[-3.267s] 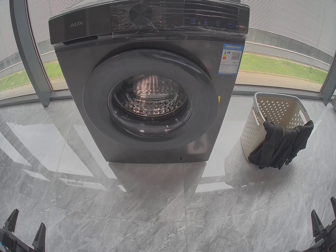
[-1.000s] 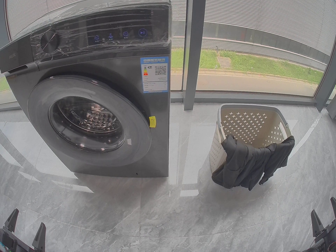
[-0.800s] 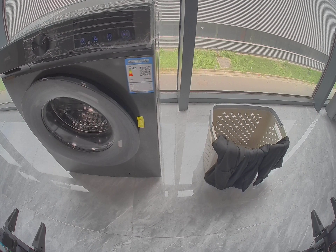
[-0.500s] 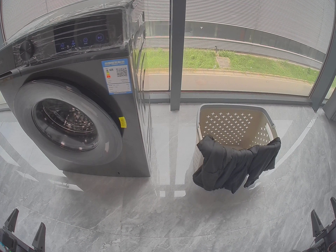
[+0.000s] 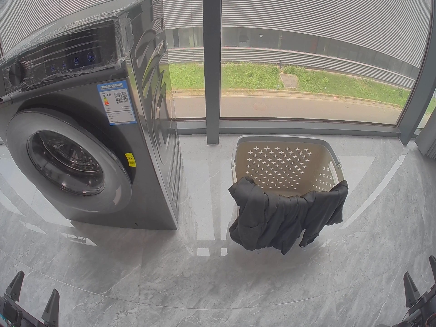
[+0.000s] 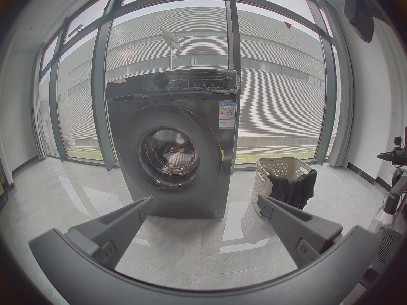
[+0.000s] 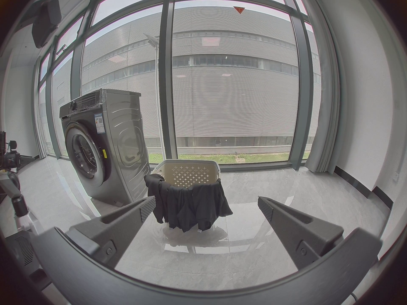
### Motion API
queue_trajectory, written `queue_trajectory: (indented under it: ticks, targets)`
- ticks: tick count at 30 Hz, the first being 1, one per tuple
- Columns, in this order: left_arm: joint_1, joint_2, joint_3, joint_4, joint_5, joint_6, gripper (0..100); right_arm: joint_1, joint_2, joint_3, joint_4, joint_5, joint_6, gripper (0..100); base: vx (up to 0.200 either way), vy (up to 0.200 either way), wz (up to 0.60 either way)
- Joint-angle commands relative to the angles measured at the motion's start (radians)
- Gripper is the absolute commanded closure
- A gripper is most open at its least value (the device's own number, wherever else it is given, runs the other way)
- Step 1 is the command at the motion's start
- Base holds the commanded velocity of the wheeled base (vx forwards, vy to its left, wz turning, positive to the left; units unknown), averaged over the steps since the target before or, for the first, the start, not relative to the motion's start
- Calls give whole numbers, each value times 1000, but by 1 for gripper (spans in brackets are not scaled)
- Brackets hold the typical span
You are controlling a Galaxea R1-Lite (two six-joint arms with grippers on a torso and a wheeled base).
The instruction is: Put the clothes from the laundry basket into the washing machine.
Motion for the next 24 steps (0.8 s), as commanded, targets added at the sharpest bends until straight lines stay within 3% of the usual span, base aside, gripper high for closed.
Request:
queue_trajectory:
  ticks: [1, 3, 24]
  targets:
    - [0, -16, 18, 1, 0, 0, 0, 0, -6, 18, 0, 0, 0, 0, 0, 0, 0]
    - [0, -16, 18, 1, 0, 0, 0, 0, -6, 18, 0, 0, 0, 0, 0, 0, 0]
    - [0, -16, 18, 1, 0, 0, 0, 0, -6, 18, 0, 0, 0, 0, 0, -200, 0]
